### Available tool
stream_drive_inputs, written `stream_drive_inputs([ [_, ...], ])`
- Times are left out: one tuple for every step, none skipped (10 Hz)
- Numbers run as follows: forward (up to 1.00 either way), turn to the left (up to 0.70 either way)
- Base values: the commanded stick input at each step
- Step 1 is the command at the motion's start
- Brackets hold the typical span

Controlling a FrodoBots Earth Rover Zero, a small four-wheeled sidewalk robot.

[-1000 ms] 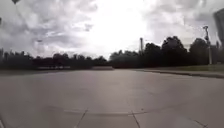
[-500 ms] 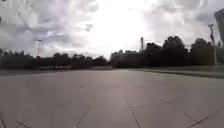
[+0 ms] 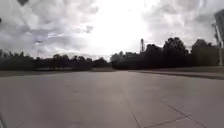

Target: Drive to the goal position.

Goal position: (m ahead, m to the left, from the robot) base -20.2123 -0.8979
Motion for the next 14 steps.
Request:
stream_drive_inputs([
  [1.00,0.00],
  [1.00,0.00],
  [1.00,0.00],
  [1.00,0.00],
  [1.00,0.00],
  [1.00,0.00],
  [1.00,0.00],
  [1.00,0.00],
  [1.00,0.00],
  [1.00,0.00],
  [1.00,0.00],
  [1.00,0.00],
  [1.00,0.00],
  [1.00,0.00],
])
